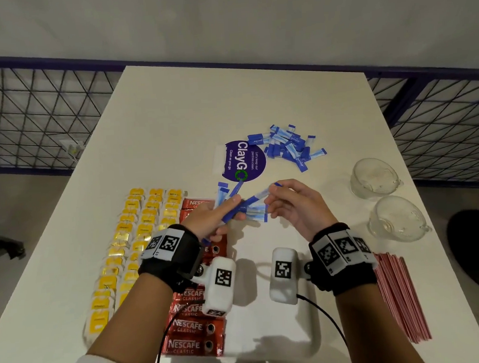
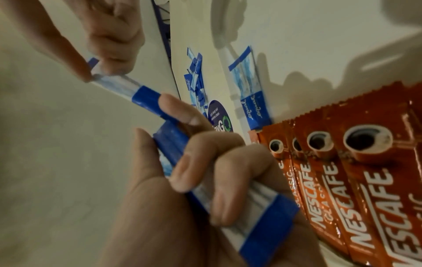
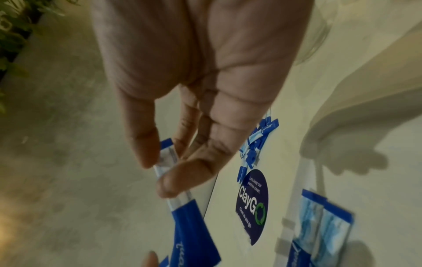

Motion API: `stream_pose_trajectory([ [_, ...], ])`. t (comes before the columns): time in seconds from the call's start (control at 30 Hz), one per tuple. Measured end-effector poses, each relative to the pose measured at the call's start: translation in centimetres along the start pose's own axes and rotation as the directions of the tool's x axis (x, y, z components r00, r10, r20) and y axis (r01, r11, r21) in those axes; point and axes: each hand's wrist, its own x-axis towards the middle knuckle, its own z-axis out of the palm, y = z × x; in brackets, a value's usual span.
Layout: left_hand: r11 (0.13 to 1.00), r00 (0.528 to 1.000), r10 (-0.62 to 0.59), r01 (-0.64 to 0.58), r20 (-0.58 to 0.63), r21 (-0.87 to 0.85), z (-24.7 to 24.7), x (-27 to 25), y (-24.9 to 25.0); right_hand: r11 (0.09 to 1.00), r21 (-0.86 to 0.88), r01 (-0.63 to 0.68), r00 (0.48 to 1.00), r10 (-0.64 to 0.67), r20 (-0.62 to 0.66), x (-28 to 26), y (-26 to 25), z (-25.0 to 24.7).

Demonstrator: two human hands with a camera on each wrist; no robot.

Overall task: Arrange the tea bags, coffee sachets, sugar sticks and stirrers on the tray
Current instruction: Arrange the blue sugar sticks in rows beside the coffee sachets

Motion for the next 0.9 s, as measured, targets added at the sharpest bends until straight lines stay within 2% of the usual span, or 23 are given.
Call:
stream_pose_trajectory([
  [0.23, 0.996, 0.997, 0.041, -0.047, -0.071, -0.082, -0.3, 0.4, -0.8, 0.999, -0.040, 0.017, 1.000, -0.016, 0.027, 0.1, 0.4, -0.1],
  [0.33, 0.991, 0.991, 0.084, -0.094, -0.102, -0.098, -0.4, 0.3, -0.9, 0.993, -0.121, 0.014, 0.999, -0.009, 0.040, 0.2, 0.7, -0.6],
  [0.43, 0.988, 0.983, 0.069, -0.090, -0.173, -0.122, -0.4, 0.3, -1.0, 0.974, -0.228, 0.001, 0.999, 0.010, 0.045, 0.3, 1.0, -0.8],
  [0.57, 0.998, 0.983, 0.017, -0.028, -0.181, -0.057, -0.3, 0.4, -1.3, 0.946, -0.323, -0.026, 0.998, 0.040, 0.038, 0.4, 1.4, -1.0],
  [0.77, 0.999, 0.972, -0.029, 0.032, -0.232, 0.008, -0.2, 0.7, -1.7, 0.918, -0.383, -0.108, 0.994, 0.092, -0.059, 0.8, 2.6, -1.7],
  [0.9, 0.983, 0.967, 0.008, 0.040, -0.256, 0.180, 0.1, 0.7, -2.0, 0.894, -0.408, -0.187, 0.982, 0.160, -0.101, 1.1, 3.4, -2.2],
])
